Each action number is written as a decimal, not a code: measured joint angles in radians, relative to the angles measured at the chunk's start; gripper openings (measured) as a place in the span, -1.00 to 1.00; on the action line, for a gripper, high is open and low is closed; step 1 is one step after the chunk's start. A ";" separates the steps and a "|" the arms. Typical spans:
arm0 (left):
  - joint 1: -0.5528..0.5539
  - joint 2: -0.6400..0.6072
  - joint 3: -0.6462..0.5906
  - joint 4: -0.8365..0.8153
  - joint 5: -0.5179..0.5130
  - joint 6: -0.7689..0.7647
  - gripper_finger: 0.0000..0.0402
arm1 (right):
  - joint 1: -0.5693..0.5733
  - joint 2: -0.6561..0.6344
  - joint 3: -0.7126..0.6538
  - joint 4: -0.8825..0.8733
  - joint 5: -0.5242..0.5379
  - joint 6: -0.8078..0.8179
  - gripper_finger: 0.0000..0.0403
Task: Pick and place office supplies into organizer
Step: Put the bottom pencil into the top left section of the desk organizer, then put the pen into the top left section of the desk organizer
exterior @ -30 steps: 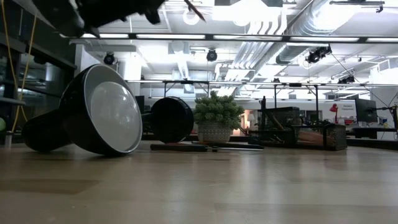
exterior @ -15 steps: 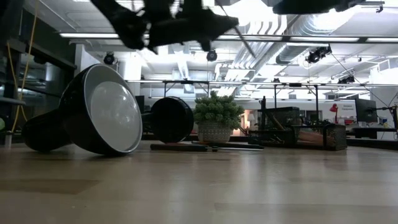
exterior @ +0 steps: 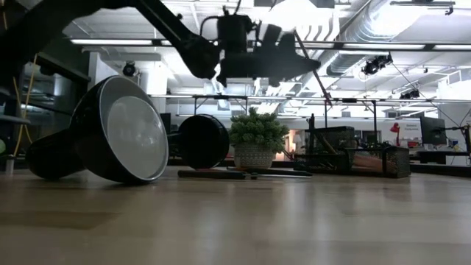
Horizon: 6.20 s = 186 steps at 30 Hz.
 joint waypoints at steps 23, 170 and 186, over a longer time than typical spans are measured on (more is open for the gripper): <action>0.022 0.096 0.260 -0.304 -0.160 0.057 -0.98 | -0.012 0.000 0.000 -0.006 -0.018 0.026 -1.00; -0.202 -0.949 -0.844 -0.457 0.158 0.078 -0.91 | -0.657 0.000 -0.262 -0.328 -0.923 0.861 -0.85; -0.202 -0.949 -0.844 -0.459 0.157 0.078 -0.91 | -0.536 0.104 -0.262 -0.311 -0.666 0.914 -0.51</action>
